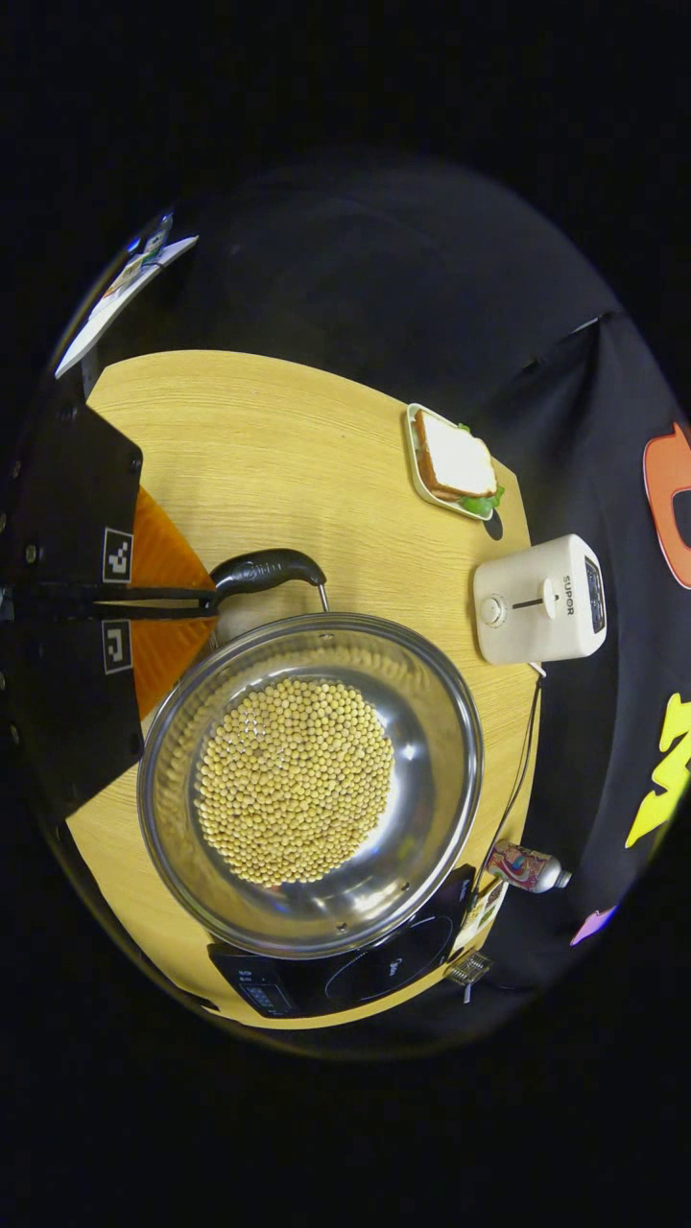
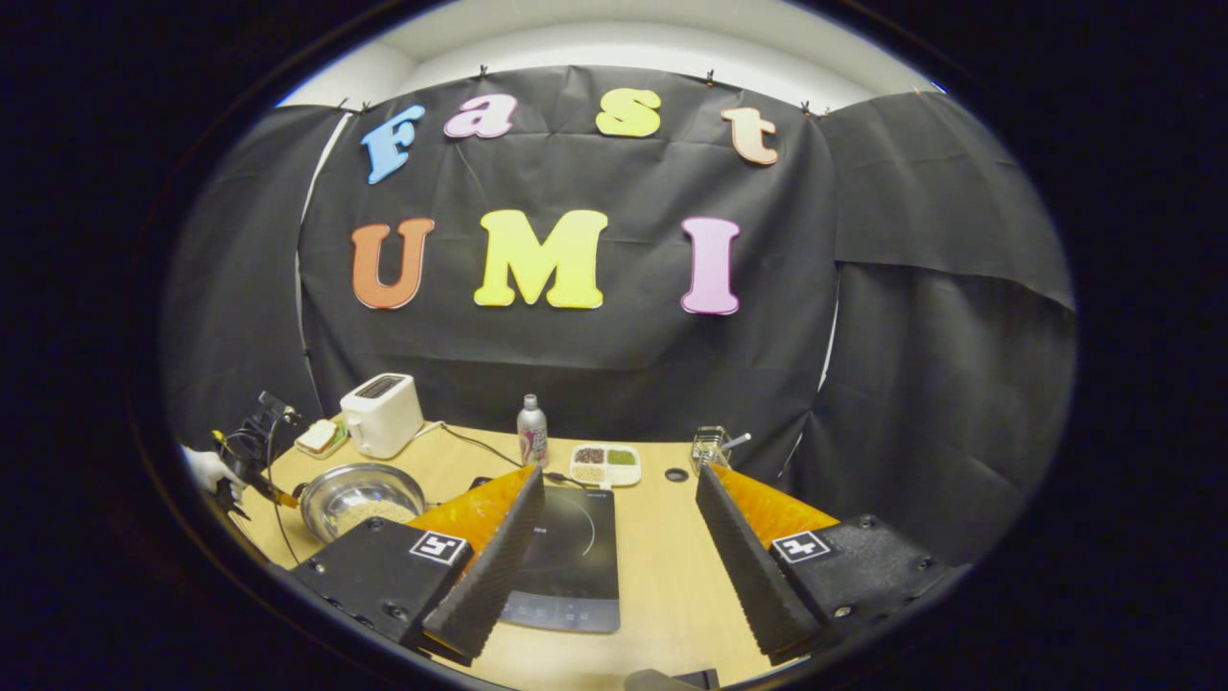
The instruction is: First push the handle of the pot to place it horizontally, then grasp the pot with both hands and set it on the induction cooktop.
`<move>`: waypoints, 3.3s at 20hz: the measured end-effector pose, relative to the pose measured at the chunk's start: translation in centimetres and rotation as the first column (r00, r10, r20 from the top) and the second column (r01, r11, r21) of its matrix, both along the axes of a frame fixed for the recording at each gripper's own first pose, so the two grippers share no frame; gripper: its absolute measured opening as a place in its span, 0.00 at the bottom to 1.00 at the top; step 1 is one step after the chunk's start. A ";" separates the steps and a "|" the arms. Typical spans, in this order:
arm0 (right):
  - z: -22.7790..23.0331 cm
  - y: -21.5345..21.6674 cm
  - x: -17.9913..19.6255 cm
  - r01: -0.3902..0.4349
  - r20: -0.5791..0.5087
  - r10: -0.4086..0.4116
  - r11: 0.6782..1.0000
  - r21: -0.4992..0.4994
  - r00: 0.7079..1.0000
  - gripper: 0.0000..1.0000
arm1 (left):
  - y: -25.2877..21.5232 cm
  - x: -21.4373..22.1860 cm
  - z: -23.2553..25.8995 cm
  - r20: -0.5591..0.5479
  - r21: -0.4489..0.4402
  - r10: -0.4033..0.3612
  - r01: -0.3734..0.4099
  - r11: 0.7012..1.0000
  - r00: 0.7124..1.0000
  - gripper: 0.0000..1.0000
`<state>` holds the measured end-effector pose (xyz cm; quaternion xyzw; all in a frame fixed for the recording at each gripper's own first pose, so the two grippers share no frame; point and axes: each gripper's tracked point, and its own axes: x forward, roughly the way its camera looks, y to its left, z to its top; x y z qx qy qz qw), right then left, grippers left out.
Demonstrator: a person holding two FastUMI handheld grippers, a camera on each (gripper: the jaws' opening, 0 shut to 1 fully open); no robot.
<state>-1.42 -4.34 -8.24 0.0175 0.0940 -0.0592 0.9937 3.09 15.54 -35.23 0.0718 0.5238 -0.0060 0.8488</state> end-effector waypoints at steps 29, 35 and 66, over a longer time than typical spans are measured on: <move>-1.8 3.2 0.5 -0.040 -0.049 0.042 0.999 0.023 0.998 1.00 | 4.4 3.4 4.7 0.252 0.021 0.050 -0.057 0.998 0.967 0.05; -4.7 9.0 2.5 -0.161 -0.120 0.165 0.986 0.046 0.979 1.00 | 3.4 3.6 6.4 0.325 -0.040 0.016 -0.003 0.999 0.946 0.98; -26.0 28.4 16.0 -0.203 -0.668 0.331 0.943 0.265 0.666 0.85 | 0.4 9.5 -2.8 0.088 -0.022 -0.085 0.087 0.996 0.992 0.94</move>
